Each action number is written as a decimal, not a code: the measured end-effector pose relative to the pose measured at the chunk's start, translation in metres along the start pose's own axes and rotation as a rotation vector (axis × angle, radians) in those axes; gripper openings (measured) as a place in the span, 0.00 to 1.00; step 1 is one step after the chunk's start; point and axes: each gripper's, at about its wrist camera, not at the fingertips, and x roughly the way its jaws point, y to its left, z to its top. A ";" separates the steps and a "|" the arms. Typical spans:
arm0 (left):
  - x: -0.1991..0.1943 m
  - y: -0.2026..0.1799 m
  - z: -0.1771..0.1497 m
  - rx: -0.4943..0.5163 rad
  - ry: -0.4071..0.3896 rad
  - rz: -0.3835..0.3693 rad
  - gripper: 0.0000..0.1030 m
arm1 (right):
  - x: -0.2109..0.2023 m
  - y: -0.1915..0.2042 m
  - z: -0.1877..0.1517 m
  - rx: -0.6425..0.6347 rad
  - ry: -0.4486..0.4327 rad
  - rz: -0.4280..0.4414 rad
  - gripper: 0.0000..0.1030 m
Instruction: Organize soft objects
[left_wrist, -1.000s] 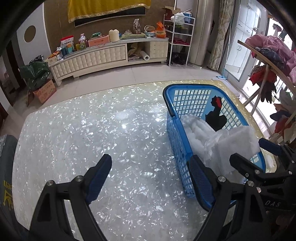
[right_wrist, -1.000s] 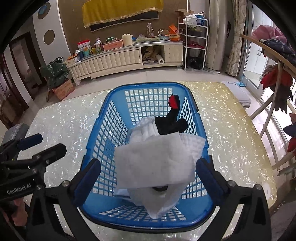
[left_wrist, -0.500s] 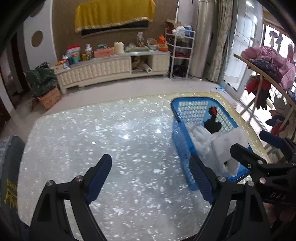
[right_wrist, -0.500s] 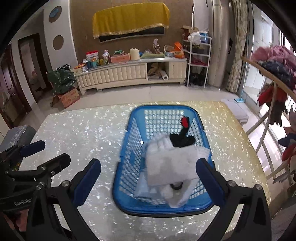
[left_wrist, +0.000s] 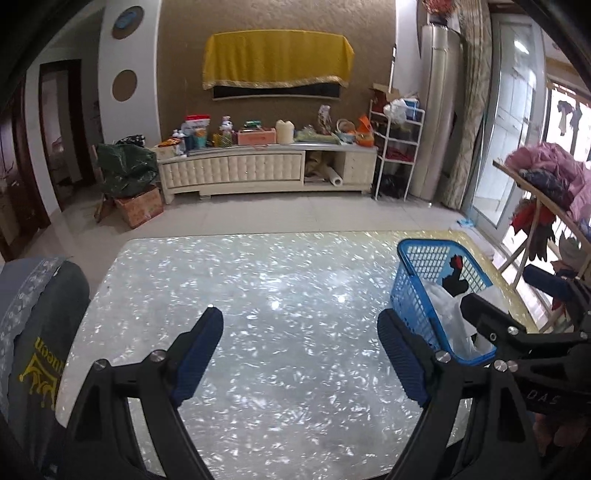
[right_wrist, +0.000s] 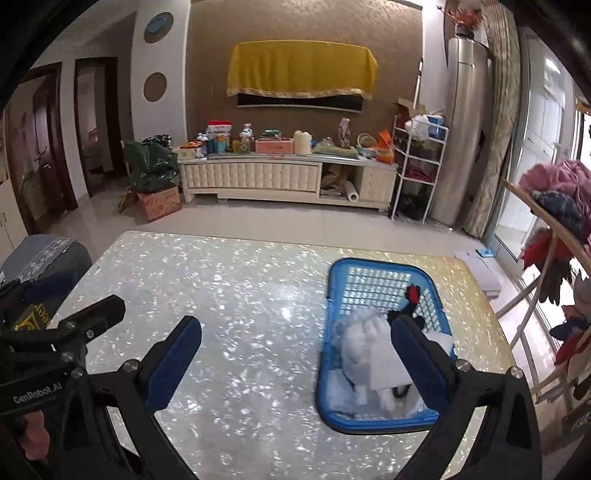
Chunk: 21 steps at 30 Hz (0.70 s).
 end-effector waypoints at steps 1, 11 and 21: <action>-0.003 0.004 0.000 -0.005 -0.005 -0.001 0.82 | -0.002 0.002 0.001 -0.001 -0.006 0.003 0.99; -0.049 0.050 -0.005 -0.035 -0.095 0.051 0.82 | -0.021 0.037 0.009 0.008 -0.096 0.071 0.99; -0.074 0.071 -0.010 -0.053 -0.160 0.099 0.82 | -0.044 0.056 0.011 -0.027 -0.174 0.097 0.99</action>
